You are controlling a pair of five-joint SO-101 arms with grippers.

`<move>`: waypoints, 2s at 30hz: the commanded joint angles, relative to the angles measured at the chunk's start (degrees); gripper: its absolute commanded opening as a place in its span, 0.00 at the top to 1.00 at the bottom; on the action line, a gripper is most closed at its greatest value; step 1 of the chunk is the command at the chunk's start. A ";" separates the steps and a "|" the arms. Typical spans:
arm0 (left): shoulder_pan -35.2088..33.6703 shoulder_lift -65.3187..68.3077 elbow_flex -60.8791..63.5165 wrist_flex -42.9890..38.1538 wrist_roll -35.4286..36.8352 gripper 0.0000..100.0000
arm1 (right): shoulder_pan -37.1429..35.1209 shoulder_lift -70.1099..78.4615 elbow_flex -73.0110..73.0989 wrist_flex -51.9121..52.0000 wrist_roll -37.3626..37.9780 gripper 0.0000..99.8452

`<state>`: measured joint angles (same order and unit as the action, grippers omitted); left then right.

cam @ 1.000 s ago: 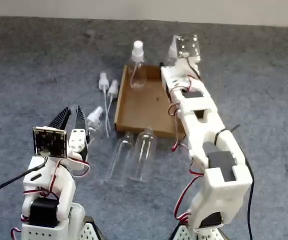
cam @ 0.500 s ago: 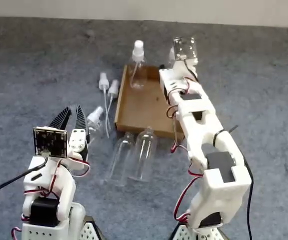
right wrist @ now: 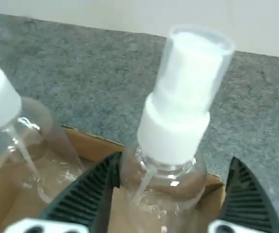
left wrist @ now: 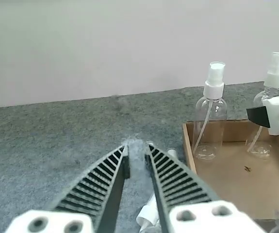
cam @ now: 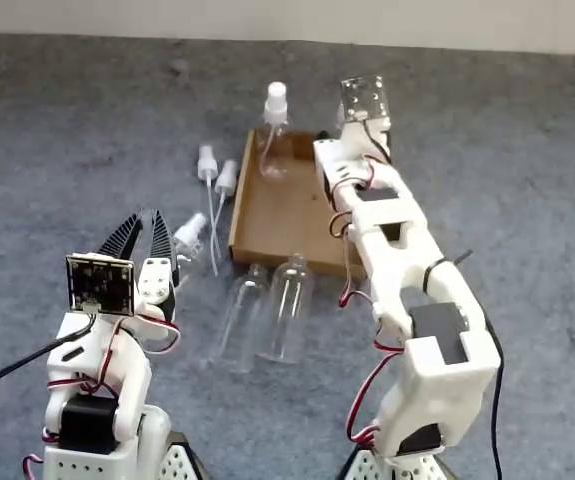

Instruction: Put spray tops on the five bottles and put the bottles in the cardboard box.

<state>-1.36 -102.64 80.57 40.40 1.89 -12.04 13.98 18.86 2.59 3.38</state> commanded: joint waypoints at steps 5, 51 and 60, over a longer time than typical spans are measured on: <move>-0.48 0.13 -0.13 -0.62 0.44 0.99 | -0.66 -7.60 -0.57 2.59 0.18 0.69; -11.82 -0.31 6.46 6.59 -6.07 0.99 | -32.75 -39.16 7.60 68.62 -23.12 0.69; -12.44 -0.31 8.04 6.59 -6.15 0.99 | -33.27 -32.84 8.13 64.22 -27.69 0.69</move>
<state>-13.05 -102.55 88.84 46.73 -3.82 -44.75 -19.08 27.47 68.62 -23.52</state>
